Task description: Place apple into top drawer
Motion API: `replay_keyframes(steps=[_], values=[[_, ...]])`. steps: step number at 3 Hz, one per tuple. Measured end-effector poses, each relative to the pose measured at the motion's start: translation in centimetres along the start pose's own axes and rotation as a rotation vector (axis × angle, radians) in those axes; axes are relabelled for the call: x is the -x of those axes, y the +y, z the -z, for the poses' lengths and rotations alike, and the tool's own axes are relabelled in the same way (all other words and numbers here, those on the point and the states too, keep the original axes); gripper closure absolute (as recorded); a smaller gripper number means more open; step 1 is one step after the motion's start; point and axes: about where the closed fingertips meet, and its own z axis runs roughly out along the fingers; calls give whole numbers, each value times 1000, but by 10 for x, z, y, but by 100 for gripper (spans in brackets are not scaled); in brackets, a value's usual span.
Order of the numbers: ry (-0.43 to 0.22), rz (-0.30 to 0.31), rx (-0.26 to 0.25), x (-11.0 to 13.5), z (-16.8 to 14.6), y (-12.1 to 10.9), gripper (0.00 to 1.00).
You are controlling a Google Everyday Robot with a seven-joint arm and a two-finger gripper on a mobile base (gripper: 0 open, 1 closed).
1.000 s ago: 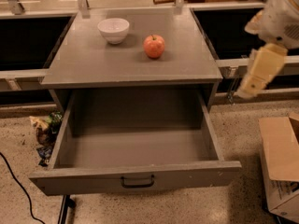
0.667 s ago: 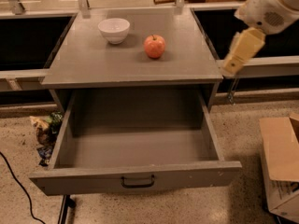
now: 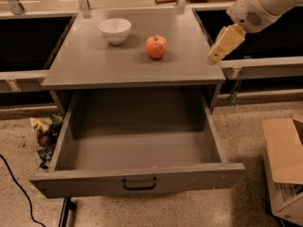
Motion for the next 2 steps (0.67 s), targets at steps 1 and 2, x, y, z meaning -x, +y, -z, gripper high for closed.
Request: replay_keyframes(steps=[1, 2], values=[[-52, -16, 9, 8, -25, -8, 0], [-117, -62, 9, 27, -73, -27, 0]])
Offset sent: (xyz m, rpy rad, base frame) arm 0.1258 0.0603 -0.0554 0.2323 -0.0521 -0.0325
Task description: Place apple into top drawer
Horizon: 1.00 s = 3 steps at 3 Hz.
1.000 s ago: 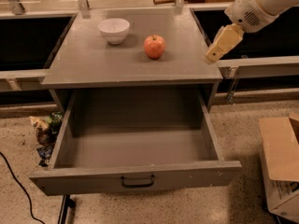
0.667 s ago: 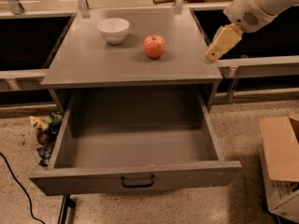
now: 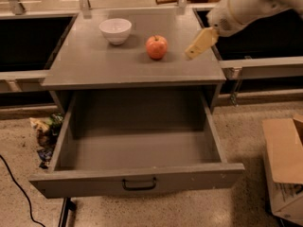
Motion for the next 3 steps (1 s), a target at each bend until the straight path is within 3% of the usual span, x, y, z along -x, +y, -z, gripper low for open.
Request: replay_keyframes(steps=[1, 3], values=[[-49, -61, 0, 15, -48, -10, 0], [-135, -156, 35, 42, -120, -4, 0]])
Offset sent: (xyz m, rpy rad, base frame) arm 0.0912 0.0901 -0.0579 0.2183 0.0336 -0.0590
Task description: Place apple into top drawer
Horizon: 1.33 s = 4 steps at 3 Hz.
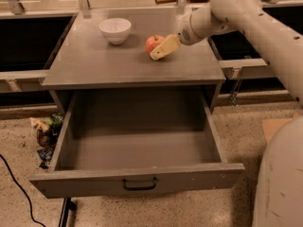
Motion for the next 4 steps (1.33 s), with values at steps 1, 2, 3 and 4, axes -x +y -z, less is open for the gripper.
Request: replay_keyframes(steps=[1, 2, 3, 4], values=[[-38, -39, -4, 4, -22, 0, 0], [-69, -62, 2, 9, -42, 0, 0], [-75, -81, 13, 8, -59, 1, 19], [-88, -91, 12, 6, -65, 0, 43]])
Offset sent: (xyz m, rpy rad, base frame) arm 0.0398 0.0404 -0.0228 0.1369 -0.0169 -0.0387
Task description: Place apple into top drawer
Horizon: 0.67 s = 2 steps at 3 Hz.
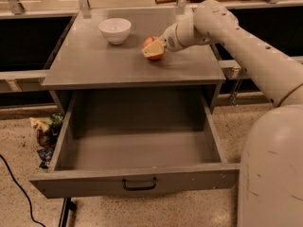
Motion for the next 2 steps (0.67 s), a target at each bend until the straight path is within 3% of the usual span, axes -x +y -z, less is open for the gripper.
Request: replay_keyframes(steps=[1, 2], values=[[-28, 12, -11, 3, 13, 5, 66], [-104, 39, -1, 13, 49, 22, 89]])
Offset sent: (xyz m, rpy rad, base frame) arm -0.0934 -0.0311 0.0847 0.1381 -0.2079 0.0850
